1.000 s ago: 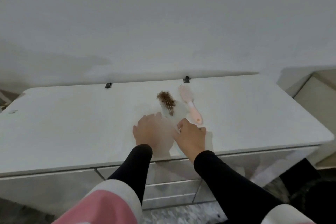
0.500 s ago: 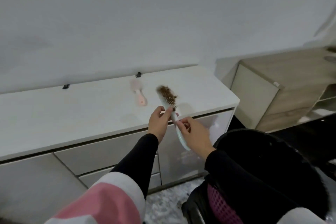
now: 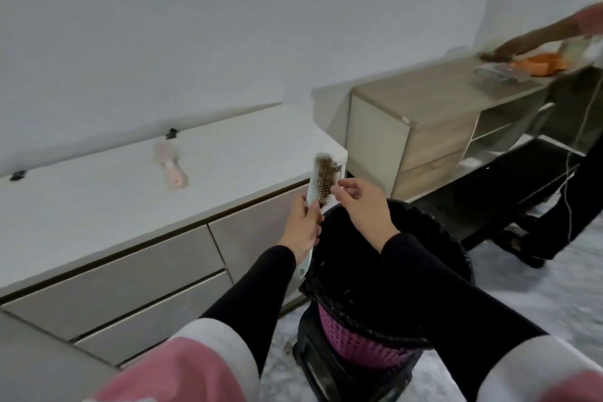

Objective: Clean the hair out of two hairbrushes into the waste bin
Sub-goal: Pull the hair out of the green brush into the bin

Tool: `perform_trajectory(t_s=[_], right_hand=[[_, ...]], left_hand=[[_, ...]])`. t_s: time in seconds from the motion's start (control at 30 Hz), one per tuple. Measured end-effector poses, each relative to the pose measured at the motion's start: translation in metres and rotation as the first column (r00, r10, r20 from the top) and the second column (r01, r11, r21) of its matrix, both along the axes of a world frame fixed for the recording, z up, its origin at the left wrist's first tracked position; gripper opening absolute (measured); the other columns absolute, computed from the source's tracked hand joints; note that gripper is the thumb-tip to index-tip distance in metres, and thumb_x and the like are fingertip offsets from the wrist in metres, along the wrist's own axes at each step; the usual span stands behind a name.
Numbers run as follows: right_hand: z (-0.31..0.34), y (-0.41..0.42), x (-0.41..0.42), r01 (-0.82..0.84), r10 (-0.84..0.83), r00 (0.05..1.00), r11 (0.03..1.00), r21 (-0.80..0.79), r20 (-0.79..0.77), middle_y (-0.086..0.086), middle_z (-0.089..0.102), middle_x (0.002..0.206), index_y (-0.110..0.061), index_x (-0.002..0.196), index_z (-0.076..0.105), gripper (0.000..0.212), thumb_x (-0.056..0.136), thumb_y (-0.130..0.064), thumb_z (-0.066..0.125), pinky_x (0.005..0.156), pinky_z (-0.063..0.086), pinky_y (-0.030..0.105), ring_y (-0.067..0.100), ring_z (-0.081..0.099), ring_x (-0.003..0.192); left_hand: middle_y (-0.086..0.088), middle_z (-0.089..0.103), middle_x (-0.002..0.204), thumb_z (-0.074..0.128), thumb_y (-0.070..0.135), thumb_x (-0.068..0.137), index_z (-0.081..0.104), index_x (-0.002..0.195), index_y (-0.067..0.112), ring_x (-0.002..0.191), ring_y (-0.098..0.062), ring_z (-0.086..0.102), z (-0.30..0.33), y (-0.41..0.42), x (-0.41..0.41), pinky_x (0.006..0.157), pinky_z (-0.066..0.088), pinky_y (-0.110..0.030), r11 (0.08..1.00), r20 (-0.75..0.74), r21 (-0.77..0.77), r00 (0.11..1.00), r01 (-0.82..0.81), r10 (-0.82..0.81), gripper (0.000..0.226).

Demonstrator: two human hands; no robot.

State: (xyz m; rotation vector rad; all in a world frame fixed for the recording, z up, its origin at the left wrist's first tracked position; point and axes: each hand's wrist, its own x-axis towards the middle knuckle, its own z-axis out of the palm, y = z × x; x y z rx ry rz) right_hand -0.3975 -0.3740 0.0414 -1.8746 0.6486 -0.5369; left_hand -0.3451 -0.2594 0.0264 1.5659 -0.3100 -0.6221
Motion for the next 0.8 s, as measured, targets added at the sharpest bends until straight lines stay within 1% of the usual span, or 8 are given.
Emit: perform_trajectory(t_s=[0.07, 0.13, 0.23, 0.4, 0.5, 0.6, 0.7, 0.8], right_hand=[[-0.001, -0.006, -0.005, 0.053, -0.053, 0.999, 0.998, -0.031, -0.004, -0.003, 0.068, 0.083, -0.019, 0.088, 0.066, 0.007, 0.087, -0.026, 0.065, 0.073, 0.043, 0.018, 0.013, 0.064, 0.083], [-0.001, -0.013, -0.009, 0.093, -0.093, 0.996, 0.995, -0.045, 0.002, -0.002, 0.067, 0.08, -0.018, 0.084, 0.066, 0.006, 0.087, -0.022, 0.064, 0.071, 0.042, 0.019, 0.013, 0.063, 0.08], [0.005, -0.027, -0.016, 0.183, -0.183, 0.982, 0.983, 0.007, 0.055, 0.0, 0.068, 0.08, -0.016, 0.083, 0.064, 0.009, 0.089, -0.022, 0.063, 0.066, 0.043, 0.018, 0.014, 0.062, 0.077], [0.013, -0.047, -0.027, 0.316, -0.319, 0.941, 0.948, 0.048, 0.116, 0.002, 0.067, 0.086, -0.013, 0.088, 0.063, 0.011, 0.091, -0.023, 0.06, 0.065, 0.045, 0.016, 0.013, 0.061, 0.078], [0.008, -0.052, -0.037, 0.325, -0.325, 0.943, 0.945, 0.012, 0.075, -0.004, 0.062, 0.08, -0.013, 0.089, 0.061, 0.01, 0.091, -0.022, 0.059, 0.062, 0.042, 0.015, 0.007, 0.055, 0.071], [-0.004, -0.056, -0.049, 0.33, -0.33, 0.944, 0.944, -0.011, 0.005, -0.005, 0.058, 0.075, -0.014, 0.085, 0.06, 0.01, 0.09, -0.022, 0.058, 0.058, 0.039, 0.014, 0.004, 0.051, 0.066], [-0.015, -0.063, -0.055, 0.283, -0.283, 0.948, 0.959, -0.024, -0.146, -0.003, 0.059, 0.076, -0.014, 0.082, 0.059, 0.01, 0.089, -0.022, 0.057, 0.057, 0.038, 0.018, 0.008, 0.051, 0.067], [-0.02, -0.069, -0.053, 0.191, -0.163, 0.95, 0.978, 0.083, -0.267, -0.003, 0.06, 0.083, -0.016, 0.095, 0.063, 0.012, 0.089, -0.023, 0.055, 0.062, 0.041, 0.024, 0.012, 0.055, 0.076]], left_hand=[[0.0, 0.043, 0.071, 0.034, 0.022, 0.102, 0.04, 0.116, 0.019, 0.048, -0.01, 0.033, -0.003, -0.008, -0.005, 0.04, 0.025, -0.02, 0.999, 0.01, 0.02, 0.999, 0.04, -0.04, 0.015], [0.001, 0.044, 0.071, 0.034, 0.023, 0.102, 0.04, 0.108, 0.019, 0.048, -0.01, 0.033, -0.003, -0.015, -0.006, 0.04, 0.025, -0.02, 0.998, 0.012, 0.036, 0.998, 0.058, -0.059, 0.009], [0.001, 0.045, 0.075, 0.035, 0.025, 0.101, 0.041, 0.093, 0.023, 0.05, -0.009, 0.034, -0.004, -0.022, -0.001, 0.044, 0.029, -0.022, 0.996, 0.01, 0.065, 0.998, 0.055, -0.056, 0.011], [-0.001, 0.046, 0.08, 0.038, 0.026, 0.1, 0.043, 0.092, 0.023, 0.053, -0.009, 0.037, -0.006, -0.035, 0.004, 0.045, 0.033, -0.022, 0.998, -0.056, 0.053, 0.998, 0.023, -0.02, 0.01], [-0.002, 0.045, 0.08, 0.036, 0.025, 0.1, 0.042, 0.091, 0.021, 0.053, -0.01, 0.036, 0.001, -0.045, 0.008, 0.044, 0.032, -0.022, 0.999, -0.08, 0.026, 0.996, 0.029, -0.026, 0.011], [-0.003, 0.044, 0.082, 0.034, 0.025, 0.101, 0.04, 0.089, 0.021, 0.054, -0.011, 0.036, 0.011, -0.053, 0.011, 0.044, 0.033, -0.023, 0.997, -0.038, 0.011, 0.997, 0.072, -0.071, 0.013], [-0.003, 0.044, 0.082, 0.034, 0.026, 0.101, 0.039, 0.09, 0.021, 0.055, -0.011, 0.036, 0.018, -0.062, 0.012, 0.046, 0.032, -0.023, 0.994, 0.0, 0.028, 0.994, 0.11, -0.11, 0.013], [-0.002, 0.044, 0.08, 0.034, 0.029, 0.1, 0.041, 0.092, 0.024, 0.054, -0.01, 0.036, 0.017, -0.068, 0.01, 0.045, 0.031, -0.022, 0.989, 0.048, 0.075, 0.99, 0.131, -0.135, 0.012]])
